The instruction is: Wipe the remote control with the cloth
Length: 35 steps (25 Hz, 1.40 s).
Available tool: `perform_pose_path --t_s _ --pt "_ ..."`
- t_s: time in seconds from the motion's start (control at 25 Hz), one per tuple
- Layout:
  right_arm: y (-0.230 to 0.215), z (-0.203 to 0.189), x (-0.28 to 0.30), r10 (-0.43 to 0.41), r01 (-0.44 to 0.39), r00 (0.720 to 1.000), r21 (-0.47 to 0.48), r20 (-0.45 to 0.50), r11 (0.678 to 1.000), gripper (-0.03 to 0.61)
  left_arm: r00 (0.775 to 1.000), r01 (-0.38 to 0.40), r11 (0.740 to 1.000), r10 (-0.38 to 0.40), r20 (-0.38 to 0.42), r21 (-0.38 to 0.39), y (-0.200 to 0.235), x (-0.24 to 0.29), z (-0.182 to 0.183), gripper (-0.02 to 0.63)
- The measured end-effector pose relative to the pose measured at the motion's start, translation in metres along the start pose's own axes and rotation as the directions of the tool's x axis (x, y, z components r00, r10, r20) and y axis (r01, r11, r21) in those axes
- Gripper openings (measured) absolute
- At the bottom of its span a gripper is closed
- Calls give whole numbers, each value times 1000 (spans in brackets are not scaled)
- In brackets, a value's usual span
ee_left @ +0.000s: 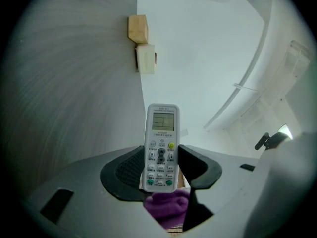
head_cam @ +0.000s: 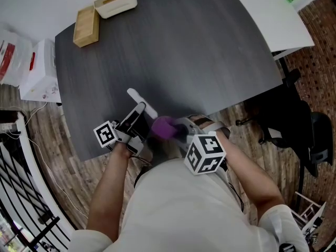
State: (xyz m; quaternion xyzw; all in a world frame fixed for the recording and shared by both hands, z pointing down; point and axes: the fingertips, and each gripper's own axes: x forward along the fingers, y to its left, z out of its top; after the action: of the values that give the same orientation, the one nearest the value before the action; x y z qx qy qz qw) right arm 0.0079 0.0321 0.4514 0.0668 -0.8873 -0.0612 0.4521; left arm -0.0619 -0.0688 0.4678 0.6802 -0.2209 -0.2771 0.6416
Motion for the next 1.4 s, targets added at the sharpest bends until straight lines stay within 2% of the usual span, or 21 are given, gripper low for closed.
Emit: perform_pose_path --t_s 0.04,0.12,0.16,0.2,0.24,0.32,0.36,0.4,0.52,0.72,0.8,0.88,0.92,1.0,1.08,1.24,1.32,1.4 --pt "8 -3 1 34 -34 999 4 -2 999 107 1000 -27 1000 27 2 10 4 -2 3 213" --pt "11 -9 1 48 -48 999 37 2 998 107 991 -126 989 128 -26 76 17 -5 7 213" --pt "8 -11 1 36 -36 999 66 8 997 107 976 -200 971 209 -55 134 26 -8 8 213" --pt "3 -14 0 20 -21 1000 99 14 995 107 948 -285 937 306 -84 205 36 -12 9 213" --pt "-3 -16 -2 2 -4 1000 131 20 991 107 905 -370 887 411 -107 276 47 -16 10 213" --pt "-14 -20 -4 -31 26 999 183 26 983 107 798 -513 769 591 -119 380 68 -26 15 213" --pt "-19 -23 -5 -45 40 999 201 25 979 107 751 -563 720 650 -112 406 76 -30 19 213" --pt "-24 -25 -7 -60 53 998 213 22 976 107 717 -598 683 690 -101 420 81 -33 23 213" --pt "-34 -29 -10 -97 89 995 234 20 968 107 633 -669 592 771 -72 450 93 -37 42 213" --pt "-46 -40 -14 -148 136 989 314 14 940 107 462 -762 405 887 -15 506 111 -52 85 213" --pt "-49 -43 -16 -155 143 988 330 10 933 107 401 -777 336 916 7 532 115 -59 99 213" --pt "-51 -48 -20 -163 148 987 343 14 928 107 345 -791 280 939 19 544 117 -65 108 213" --pt "-53 -51 -23 -169 152 986 353 16 923 107 321 -804 261 947 20 535 119 -68 110 213" --pt "-57 -57 -28 -182 161 983 380 19 911 107 290 -835 245 957 16 494 122 -71 112 213" --pt "-60 -62 -31 -192 168 981 402 19 900 107 273 -859 235 962 18 454 125 -72 112 215" --pt "-61 -67 -33 -193 168 981 407 21 898 107 236 -876 183 969 65 446 126 -70 114 213" --pt "-61 -68 -32 -188 161 982 405 27 900 107 230 -876 167 969 88 453 126 -69 113 215" --pt "-62 -70 -32 -184 157 982 404 29 901 107 236 -878 167 966 103 448 126 -68 112 215"
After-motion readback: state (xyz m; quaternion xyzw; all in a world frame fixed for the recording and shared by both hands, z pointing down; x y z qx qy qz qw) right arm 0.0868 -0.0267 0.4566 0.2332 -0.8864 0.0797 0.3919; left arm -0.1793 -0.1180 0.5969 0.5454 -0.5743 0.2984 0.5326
